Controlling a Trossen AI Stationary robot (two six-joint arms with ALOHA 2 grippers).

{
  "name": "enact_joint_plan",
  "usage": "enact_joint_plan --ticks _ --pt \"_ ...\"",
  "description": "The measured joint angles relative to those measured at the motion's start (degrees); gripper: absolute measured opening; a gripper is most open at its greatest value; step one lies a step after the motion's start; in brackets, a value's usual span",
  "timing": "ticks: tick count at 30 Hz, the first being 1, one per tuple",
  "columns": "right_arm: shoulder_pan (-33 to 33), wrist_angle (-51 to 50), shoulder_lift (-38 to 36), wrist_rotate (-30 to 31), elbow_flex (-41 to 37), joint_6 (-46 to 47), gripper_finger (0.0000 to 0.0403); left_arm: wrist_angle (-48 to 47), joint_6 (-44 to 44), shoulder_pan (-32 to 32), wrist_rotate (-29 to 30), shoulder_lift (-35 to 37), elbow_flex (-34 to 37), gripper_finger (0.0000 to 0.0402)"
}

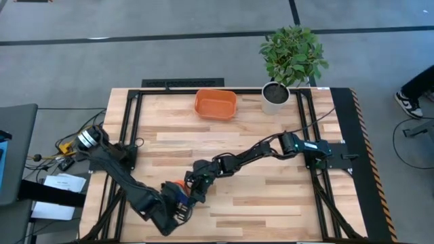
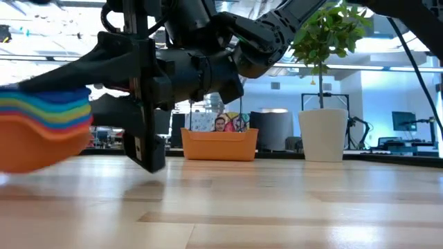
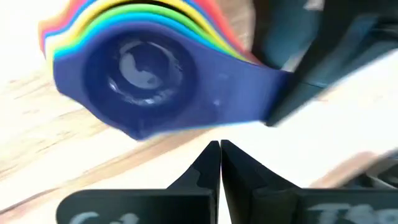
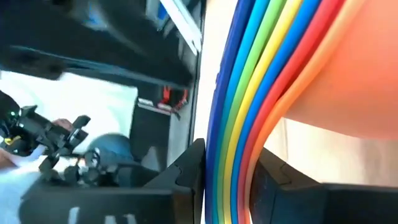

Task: Nest measuring cups in basket
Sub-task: Put the nested measuring cups into the orange bin

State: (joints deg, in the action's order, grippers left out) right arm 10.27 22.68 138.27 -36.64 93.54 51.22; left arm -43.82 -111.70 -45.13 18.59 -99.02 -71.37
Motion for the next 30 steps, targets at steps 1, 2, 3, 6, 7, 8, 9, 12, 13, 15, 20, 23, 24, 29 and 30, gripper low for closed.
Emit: enact_joint_plan --ticks 1,2,3,6,7,8,9,12,13,15,20,23,24,29,30 --pt "-0.32 0.9 -0.02 -0.03 0.0 0.53 0.01 -0.81 -0.42 -0.57 1.38 1.52 0.0 0.0" --pt "-0.72 1.76 -0.1 -0.05 0.0 1.31 0.01 -1.84 -0.74 -1.09 2.98 3.19 0.0 0.0" --pt "-1.12 3.22 -0.13 -0.2 0.0 2.45 0.0101 -2.86 -1.03 -1.56 4.63 4.94 0.0 0.0" --pt "-2.25 9.79 -0.15 -0.96 -0.23 7.32 0.0101 -6.4 -1.33 -3.05 9.36 10.5 0.0 0.0" --pt "-2.62 12.59 -0.23 -0.85 -0.66 9.11 0.0101 -7.86 -1.29 -3.39 10.65 12.06 0.0 0.0" --pt "-3.0 15.79 -0.28 -0.68 -1.32 11.27 0.01 -9.25 -0.95 -3.68 11.84 13.69 0.0 0.0" --pt "-3.43 19.05 -0.28 -0.44 -2.03 13.42 0.01 -10.73 -0.31 -3.75 12.76 15.11 0.0 0.0" --pt "-4.65 30.14 -0.28 2.15 -4.86 20.91 0.0099 -15.74 1.54 -3.84 14.58 18.7 0.0 0.0" --pt "-5.05 34.08 -0.28 3.68 -5.97 23.17 0.0099 -17.45 1.92 -3.83 14.9 19.56 0.0 0.0" --pt "-5.83 41.74 -0.32 7.79 -8.63 27.37 0.0099 -20.6 3.12 -3.3 15.17 21.08 0.0 0.0" --pt "-6.97 54.43 -0.32 17.91 -15.45 31.87 0.0099 -26.88 7.09 -2.16 15.3 23.61 0.0 0.0" --pt "-6.8 56.23 -0.95 22.14 -18.27 31.51 0.0099 -29.97 9.93 -1.46 15.26 24.8 0.0 0.0" --pt "-6.57 56.23 -1.29 23.97 -18.82 30.54 0.0099 -30.94 11.03 -1.18 15.27 25.36 0.0 0.0" --pt "-5.87 54.26 -4.34 31.67 -21.03 24.36 0.0099 -35.03 16.29 -0.18 15.23 28.46 0.0 0.0" --pt "-5.96 52.98 -5.09 32.53 -21.22 23.29 0.0099 -35.86 17.08 0.02 15.3 29.14 0.0 0.0"
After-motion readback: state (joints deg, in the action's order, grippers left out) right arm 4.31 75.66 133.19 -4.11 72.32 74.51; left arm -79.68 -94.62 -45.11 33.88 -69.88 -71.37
